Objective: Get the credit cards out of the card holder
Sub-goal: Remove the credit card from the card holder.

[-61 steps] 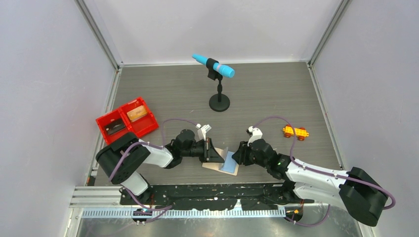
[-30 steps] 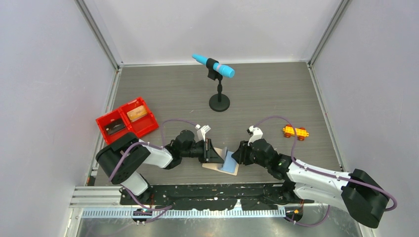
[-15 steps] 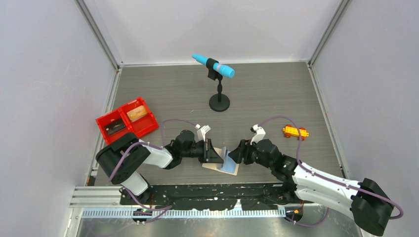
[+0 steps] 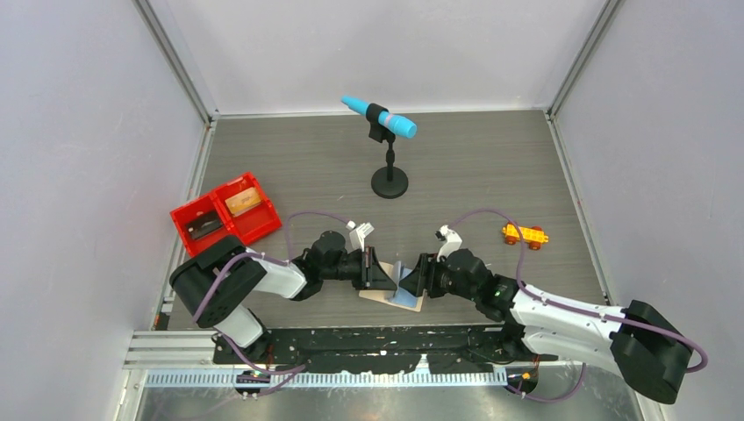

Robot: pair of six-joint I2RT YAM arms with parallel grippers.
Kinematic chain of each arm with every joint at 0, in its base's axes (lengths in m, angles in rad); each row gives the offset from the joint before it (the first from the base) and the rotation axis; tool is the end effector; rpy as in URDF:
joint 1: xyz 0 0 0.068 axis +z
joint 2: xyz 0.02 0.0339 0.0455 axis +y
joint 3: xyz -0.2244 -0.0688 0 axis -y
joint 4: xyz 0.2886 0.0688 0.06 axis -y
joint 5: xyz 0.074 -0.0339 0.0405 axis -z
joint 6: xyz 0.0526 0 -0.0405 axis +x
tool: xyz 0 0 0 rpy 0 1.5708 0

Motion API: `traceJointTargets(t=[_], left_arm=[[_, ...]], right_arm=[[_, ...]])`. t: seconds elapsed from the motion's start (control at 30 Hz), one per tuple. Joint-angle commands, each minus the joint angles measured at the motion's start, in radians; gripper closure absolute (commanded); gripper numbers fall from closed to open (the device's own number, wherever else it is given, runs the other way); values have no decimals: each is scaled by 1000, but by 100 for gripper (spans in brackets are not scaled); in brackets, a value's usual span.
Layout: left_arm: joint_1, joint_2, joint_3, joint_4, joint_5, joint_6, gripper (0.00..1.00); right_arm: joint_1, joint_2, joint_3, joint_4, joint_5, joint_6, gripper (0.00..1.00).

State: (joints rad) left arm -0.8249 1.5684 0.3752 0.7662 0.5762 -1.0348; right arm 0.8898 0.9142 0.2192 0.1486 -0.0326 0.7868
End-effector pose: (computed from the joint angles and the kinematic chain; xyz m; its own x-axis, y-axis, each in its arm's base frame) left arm 0.1752 -0.2318 0.0428 -0.9624 -0.0207 -0.2708 0.2448 0.3661 -0.8978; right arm 0.1568 0.1963 0.0867 -0.7933 0.1452 -0.5913 -0.3291 0.7149 0.6170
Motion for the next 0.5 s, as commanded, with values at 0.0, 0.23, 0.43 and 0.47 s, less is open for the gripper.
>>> traceJointTargets(t=[0.0,0.23,0.43,0.47], left_arm=[[-5,-30,-4,6,-13,34,85],[-5,-31,-1,0,-15,36,85],[-5,-33,-5,-1,-18,36,85],[-5,-34,-6,-1,-19,36,85]], right_arm=[[9,4,27,70,-8,23,41],[9,-21,24,69,-2,32,41],[11,17,20,77,-2,35,42],[11,22,19,77,1,37,43]])
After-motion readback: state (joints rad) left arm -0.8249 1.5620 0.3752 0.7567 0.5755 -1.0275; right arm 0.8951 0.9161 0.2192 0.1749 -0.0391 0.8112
